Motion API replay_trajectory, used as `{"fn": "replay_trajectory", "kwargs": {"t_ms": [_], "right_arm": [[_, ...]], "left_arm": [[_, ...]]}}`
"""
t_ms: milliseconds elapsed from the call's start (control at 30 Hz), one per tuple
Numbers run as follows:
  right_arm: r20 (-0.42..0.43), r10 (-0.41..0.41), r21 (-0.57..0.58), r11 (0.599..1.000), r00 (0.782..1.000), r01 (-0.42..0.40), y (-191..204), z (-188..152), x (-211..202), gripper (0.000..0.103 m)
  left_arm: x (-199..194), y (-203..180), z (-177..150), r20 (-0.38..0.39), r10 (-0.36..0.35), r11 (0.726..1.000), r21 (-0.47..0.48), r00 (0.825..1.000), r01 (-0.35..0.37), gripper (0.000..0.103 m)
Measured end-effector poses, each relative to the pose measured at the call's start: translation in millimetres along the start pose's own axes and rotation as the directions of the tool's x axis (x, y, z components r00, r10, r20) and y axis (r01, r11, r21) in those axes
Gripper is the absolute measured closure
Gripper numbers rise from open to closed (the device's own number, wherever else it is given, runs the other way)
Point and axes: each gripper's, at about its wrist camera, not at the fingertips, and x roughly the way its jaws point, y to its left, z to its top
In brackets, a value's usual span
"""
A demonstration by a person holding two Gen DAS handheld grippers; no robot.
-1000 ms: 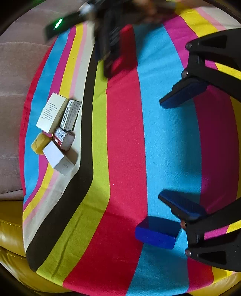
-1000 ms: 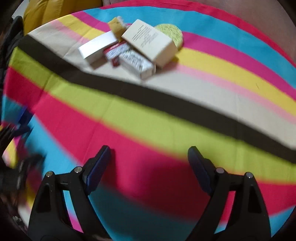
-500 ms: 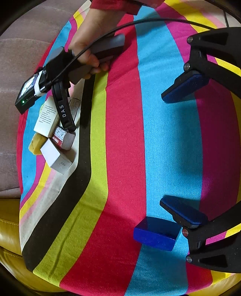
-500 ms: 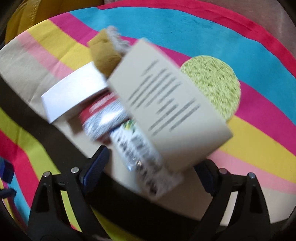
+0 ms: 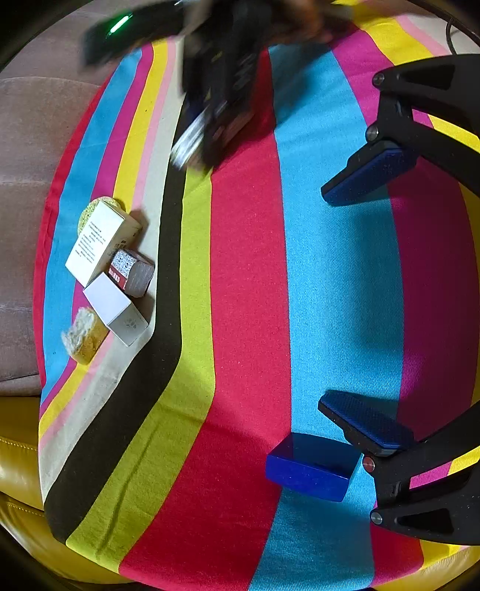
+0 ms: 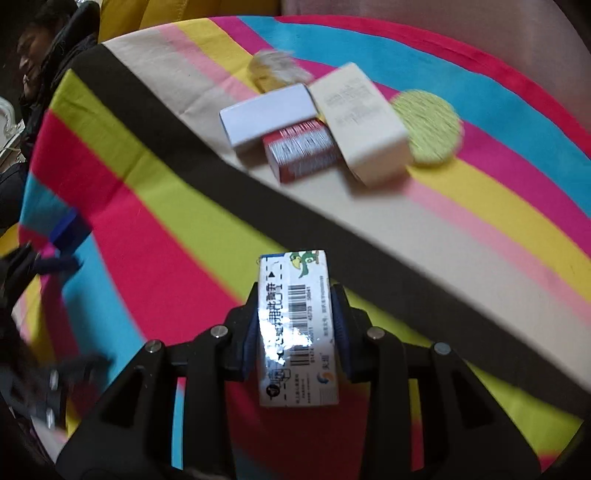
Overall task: Organize objects
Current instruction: 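Grasp the white barcode medicine box with the right gripper, then grasp the long white box with the left gripper while the right holds the barcode box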
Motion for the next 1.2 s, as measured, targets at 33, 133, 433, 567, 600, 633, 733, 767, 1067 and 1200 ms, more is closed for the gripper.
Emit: {"fn": "replay_trajectory", "kwargs": {"t_ms": [33,133,433,567,600,633,733,767,1067,1200], "right_arm": [[0.002,-0.022,0.006,1.000,1.000,0.022,-1.5,-9.2,-6.7,0.064],[0.004,-0.061,0.070,0.996,0.998,0.060,-12.9,-34.8,-26.5,0.064],[0.011,-0.118,0.115,0.987,0.993,0.116,-16.5,-51.2,-47.1,0.063],[0.011,-0.117,0.118,0.986,0.993,0.115,-17.9,-52.8,-54.0,0.063],[0.012,-0.115,0.120,0.986,0.993,0.113,-18.6,-54.5,-55.2,0.063],[0.012,-0.115,0.120,0.986,0.993,0.112,-18.7,-54.2,-55.0,0.063],[0.011,-0.113,0.122,0.986,0.994,0.111,-19.1,-53.9,-54.9,0.063],[0.012,-0.111,0.124,0.986,0.994,0.108,-19.4,-54.1,-55.2,0.063],[0.014,-0.098,0.134,0.986,0.995,0.095,-24.1,-56.3,-56.8,0.063],[0.014,-0.094,0.135,0.987,0.995,0.091,-26.9,-57.3,-57.2,0.062]], "left_arm": [[0.4,0.5,0.2,0.000,0.000,1.000,0.000,1.000,0.000,0.000],[0.5,0.8,0.2,-0.001,0.001,1.000,0.000,1.000,-0.001,0.000],[31.6,-8.5,54.8,0.000,0.161,0.981,0.109,0.987,-0.160,0.000],[61.4,-22.7,94.7,0.088,0.296,0.922,0.235,0.951,-0.309,0.000],[69.0,-25.3,103.4,0.109,0.323,0.904,0.257,0.940,-0.341,0.000],[78.6,-27.6,114.4,0.127,0.355,0.884,0.275,0.926,-0.377,0.000],[101.0,-33.2,142.9,0.169,0.421,0.837,0.308,0.891,-0.453,0.001],[106.9,-35.4,149.6,0.186,0.430,0.823,0.322,0.884,-0.468,0.002],[65.1,-25.4,128.3,0.146,0.111,0.976,0.171,0.983,-0.136,0.066],[17.1,-30.0,65.3,0.068,-0.023,0.991,0.131,0.997,0.014,0.066]]}}
